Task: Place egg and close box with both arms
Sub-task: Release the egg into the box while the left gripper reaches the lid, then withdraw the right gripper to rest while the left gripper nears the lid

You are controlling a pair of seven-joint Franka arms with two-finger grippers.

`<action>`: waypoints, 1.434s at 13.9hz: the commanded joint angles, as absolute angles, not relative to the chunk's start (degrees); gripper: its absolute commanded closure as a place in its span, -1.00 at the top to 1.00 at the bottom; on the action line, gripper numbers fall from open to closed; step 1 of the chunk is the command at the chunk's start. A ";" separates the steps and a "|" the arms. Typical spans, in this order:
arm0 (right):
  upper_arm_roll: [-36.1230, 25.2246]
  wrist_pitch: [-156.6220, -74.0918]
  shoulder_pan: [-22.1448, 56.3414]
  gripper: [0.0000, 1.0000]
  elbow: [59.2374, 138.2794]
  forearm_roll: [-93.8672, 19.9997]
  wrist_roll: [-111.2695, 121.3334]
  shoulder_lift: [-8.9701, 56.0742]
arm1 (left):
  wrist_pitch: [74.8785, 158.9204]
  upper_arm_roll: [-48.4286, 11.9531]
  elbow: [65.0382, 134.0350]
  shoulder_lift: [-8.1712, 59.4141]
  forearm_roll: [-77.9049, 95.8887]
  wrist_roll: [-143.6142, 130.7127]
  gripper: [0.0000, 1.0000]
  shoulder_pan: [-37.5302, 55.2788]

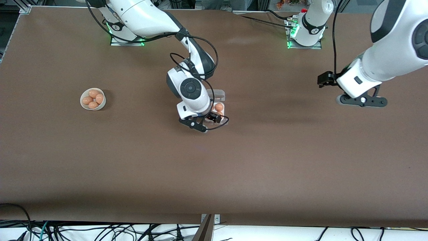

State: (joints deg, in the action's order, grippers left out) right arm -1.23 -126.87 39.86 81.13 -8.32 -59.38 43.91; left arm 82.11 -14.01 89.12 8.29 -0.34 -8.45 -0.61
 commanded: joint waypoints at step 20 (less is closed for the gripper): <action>-5.54 -100.64 11.62 1.00 90.16 -2.20 -7.05 15.06 | 78.99 -18.11 79.28 30.93 18.98 -46.75 -0.82 21.70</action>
